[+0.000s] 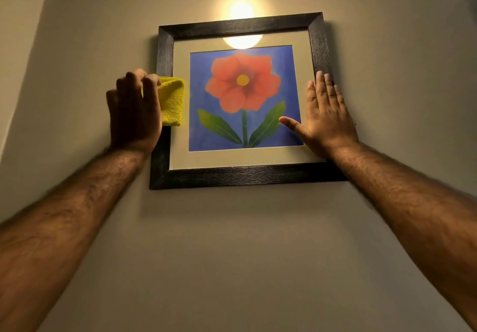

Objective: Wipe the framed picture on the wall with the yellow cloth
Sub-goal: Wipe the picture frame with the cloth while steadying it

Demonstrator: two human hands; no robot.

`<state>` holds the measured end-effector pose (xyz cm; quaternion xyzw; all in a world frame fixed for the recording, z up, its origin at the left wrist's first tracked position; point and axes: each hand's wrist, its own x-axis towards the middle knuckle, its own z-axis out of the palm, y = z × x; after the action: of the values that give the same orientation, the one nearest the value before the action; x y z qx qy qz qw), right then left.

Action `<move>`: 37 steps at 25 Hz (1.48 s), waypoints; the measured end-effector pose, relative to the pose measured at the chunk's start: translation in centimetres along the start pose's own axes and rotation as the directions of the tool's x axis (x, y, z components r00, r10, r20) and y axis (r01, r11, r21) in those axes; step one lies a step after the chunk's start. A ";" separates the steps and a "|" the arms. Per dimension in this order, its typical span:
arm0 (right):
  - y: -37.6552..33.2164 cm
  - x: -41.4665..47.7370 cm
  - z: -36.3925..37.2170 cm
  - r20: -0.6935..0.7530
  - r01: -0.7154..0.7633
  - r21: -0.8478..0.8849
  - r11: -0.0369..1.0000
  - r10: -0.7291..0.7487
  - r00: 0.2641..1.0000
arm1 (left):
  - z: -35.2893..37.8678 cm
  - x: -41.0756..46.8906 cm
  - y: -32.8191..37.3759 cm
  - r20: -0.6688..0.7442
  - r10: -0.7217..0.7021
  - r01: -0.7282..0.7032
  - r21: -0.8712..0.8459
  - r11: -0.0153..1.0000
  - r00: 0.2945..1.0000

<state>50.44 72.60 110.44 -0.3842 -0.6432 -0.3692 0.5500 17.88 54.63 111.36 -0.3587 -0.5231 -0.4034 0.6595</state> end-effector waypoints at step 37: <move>0.5 0.1 0.9 -0.104 0.040 0.033 0.999 -0.037 0.994 | 4.2 1.2 -0.7 0.398 0.039 0.089 -0.299 0.950 0.917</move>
<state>50.52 73.68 110.50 -0.3425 -0.6274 -0.3878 0.5820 15.71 57.86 113.39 -0.5259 -0.5808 -0.4076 0.4689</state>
